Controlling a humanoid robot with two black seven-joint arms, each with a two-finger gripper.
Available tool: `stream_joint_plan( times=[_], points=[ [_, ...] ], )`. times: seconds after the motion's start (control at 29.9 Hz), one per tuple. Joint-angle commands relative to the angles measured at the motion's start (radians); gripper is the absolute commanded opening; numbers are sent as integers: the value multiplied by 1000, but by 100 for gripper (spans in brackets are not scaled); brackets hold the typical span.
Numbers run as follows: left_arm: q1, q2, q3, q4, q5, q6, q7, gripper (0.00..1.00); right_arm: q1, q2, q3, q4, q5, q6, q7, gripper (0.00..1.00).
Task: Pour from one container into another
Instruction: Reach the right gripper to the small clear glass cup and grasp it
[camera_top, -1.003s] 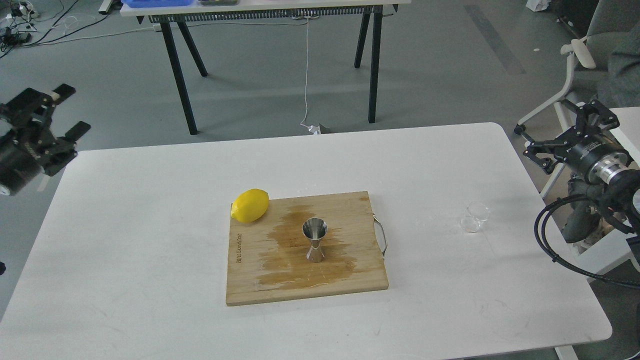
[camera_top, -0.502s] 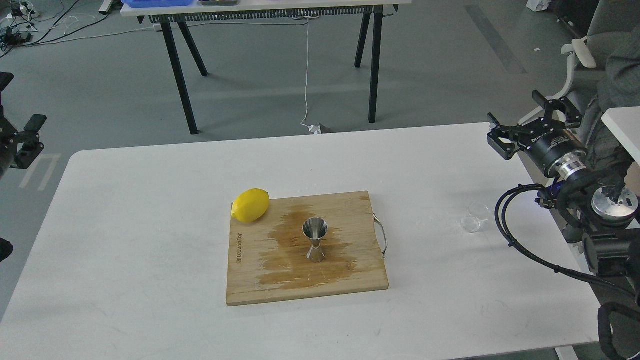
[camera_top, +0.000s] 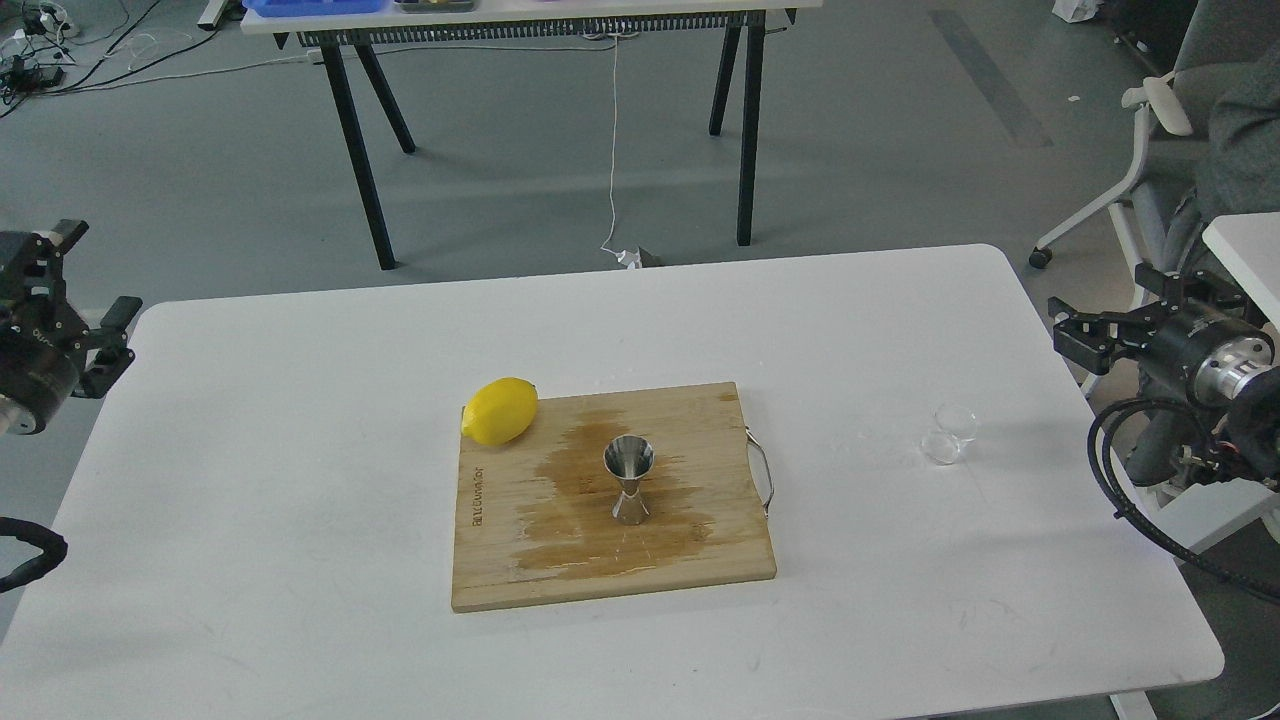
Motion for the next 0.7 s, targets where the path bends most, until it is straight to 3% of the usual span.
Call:
stream_joint_plan(
  times=[0.0, 0.2, 0.67],
  points=[
    [9, -16, 1, 0, 2, 0, 0, 99, -105, -29, 5, 75, 1, -61, -10, 98],
    [23, -30, 1, 0, 5, 0, 0, 99, -222, -36, 0, 129, -1, -70, -10, 99],
    [24, -42, 9, 29, 5, 0, 0, 99, -145, 96, -107, 58, -22, -58, -10, 99]
  ],
)
